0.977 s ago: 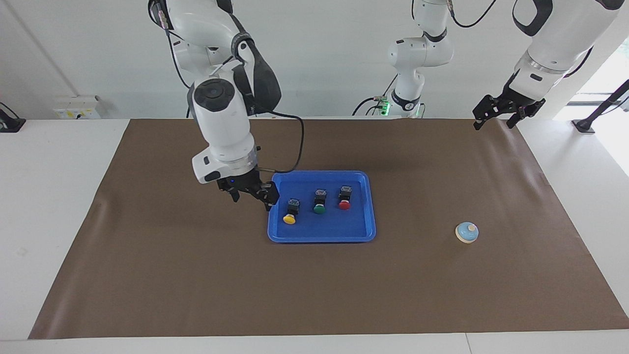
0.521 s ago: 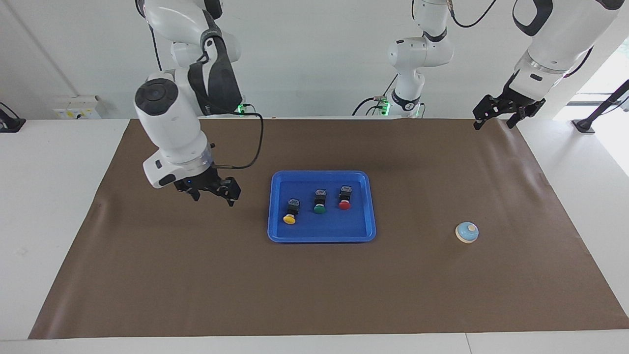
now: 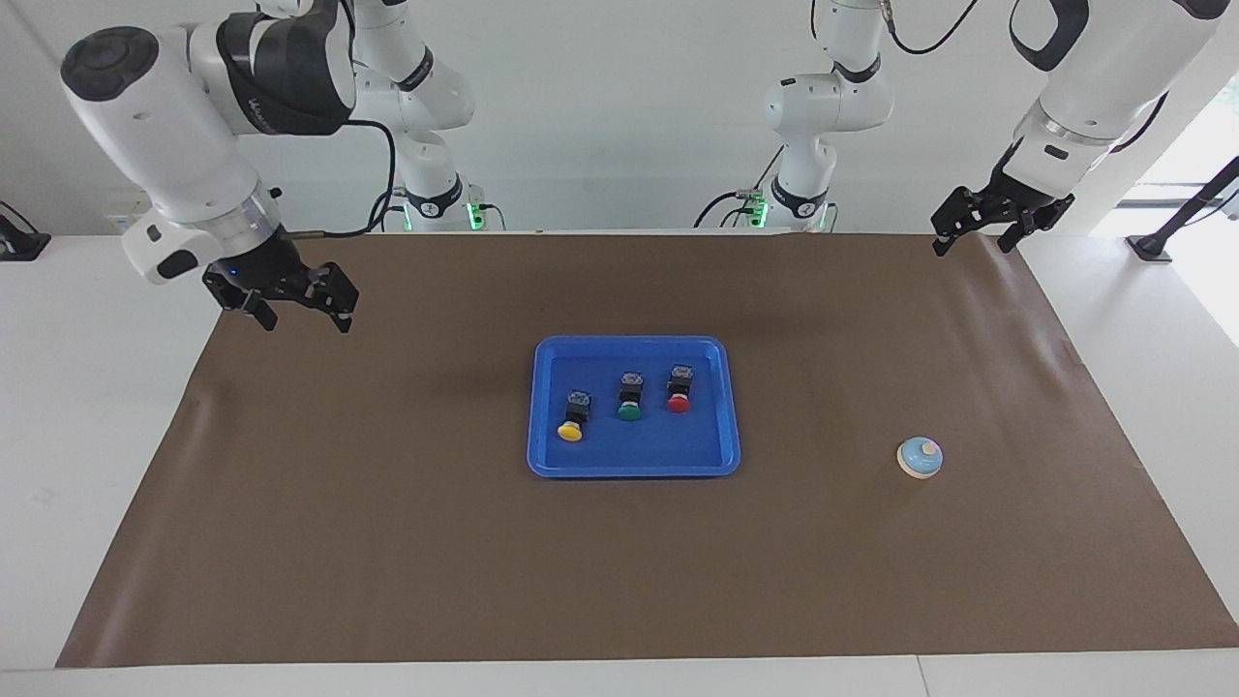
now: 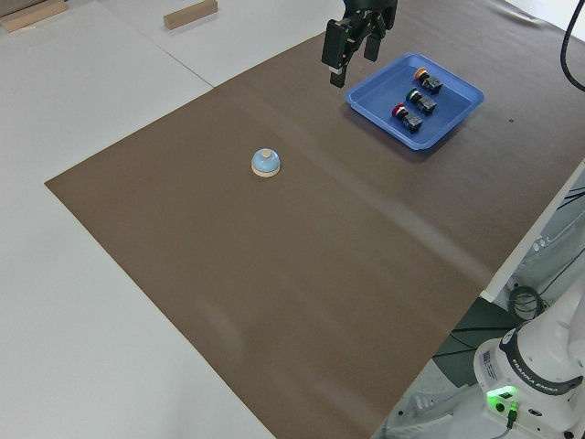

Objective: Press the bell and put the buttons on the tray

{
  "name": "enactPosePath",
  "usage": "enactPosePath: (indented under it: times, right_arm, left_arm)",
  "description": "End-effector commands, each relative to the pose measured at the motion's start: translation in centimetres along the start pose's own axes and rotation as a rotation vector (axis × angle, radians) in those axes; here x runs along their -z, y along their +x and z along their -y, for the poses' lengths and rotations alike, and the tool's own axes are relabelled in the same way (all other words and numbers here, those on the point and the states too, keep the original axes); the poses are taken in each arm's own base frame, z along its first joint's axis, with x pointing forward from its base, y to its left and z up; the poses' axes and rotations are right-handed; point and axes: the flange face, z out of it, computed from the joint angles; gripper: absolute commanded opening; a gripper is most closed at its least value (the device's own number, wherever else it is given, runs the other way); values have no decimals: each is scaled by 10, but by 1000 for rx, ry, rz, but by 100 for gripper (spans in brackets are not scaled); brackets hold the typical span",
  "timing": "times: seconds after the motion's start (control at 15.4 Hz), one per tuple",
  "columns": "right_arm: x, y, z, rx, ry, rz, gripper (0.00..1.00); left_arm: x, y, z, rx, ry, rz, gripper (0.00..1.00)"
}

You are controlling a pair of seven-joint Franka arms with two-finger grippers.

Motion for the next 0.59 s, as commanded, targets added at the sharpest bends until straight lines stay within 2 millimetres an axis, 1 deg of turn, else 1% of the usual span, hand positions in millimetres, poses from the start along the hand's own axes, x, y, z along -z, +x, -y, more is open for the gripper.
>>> enactPosePath:
  times: [0.0,0.13,0.33,0.52]
  right_arm:
    - [11,-46,-7,16,4,28,100]
    - [11,-57,-9,14,1,63,100]
    - [8,-54,-11,11,-5,69,100]
    - [10,-50,-21,18,-45,52,100]
  left_arm:
    - [4,-4,0,2,-9,6,100]
    - [4,-4,0,2,-9,6,100]
    - [4,-4,0,2,-9,6,100]
    - [4,-4,0,2,-9,6,100]
